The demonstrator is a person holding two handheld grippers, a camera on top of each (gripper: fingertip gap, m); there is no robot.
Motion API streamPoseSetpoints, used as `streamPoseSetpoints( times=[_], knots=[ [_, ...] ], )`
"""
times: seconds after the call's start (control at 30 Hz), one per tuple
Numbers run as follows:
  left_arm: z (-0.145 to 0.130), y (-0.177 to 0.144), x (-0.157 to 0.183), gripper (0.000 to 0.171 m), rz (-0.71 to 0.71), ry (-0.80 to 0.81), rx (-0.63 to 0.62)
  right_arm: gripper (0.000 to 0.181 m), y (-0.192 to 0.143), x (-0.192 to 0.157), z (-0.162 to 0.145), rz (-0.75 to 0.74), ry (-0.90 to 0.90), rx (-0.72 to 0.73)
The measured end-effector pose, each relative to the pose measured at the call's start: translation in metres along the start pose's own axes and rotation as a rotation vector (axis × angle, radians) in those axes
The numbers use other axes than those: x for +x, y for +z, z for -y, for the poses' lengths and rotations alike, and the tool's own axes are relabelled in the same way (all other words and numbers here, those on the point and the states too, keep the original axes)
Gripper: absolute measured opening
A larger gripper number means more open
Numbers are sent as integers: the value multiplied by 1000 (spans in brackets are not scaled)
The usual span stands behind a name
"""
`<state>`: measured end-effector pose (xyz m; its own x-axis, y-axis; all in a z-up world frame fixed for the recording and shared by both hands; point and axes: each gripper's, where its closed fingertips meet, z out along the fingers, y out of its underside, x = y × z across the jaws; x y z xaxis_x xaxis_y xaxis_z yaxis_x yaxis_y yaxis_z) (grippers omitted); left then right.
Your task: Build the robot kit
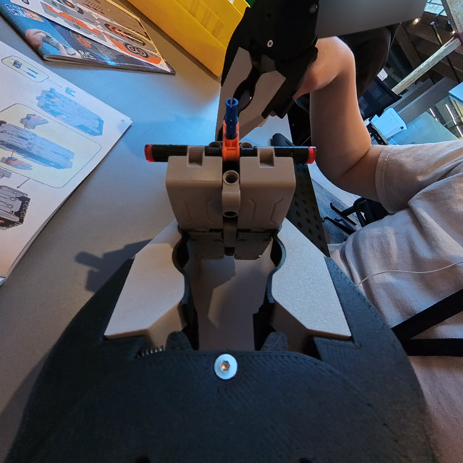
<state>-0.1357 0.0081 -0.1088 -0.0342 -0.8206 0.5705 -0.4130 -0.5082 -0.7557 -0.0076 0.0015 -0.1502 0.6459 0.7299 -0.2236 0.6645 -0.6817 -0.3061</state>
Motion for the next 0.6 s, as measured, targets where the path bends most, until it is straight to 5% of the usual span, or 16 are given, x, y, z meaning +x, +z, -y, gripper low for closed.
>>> streamPoseSetpoints(
  times=[0.6],
  knots=[
    [-1,1,1,65,-3,5,-5,1,-1,-6,0,-167,-150,28]
  ],
)
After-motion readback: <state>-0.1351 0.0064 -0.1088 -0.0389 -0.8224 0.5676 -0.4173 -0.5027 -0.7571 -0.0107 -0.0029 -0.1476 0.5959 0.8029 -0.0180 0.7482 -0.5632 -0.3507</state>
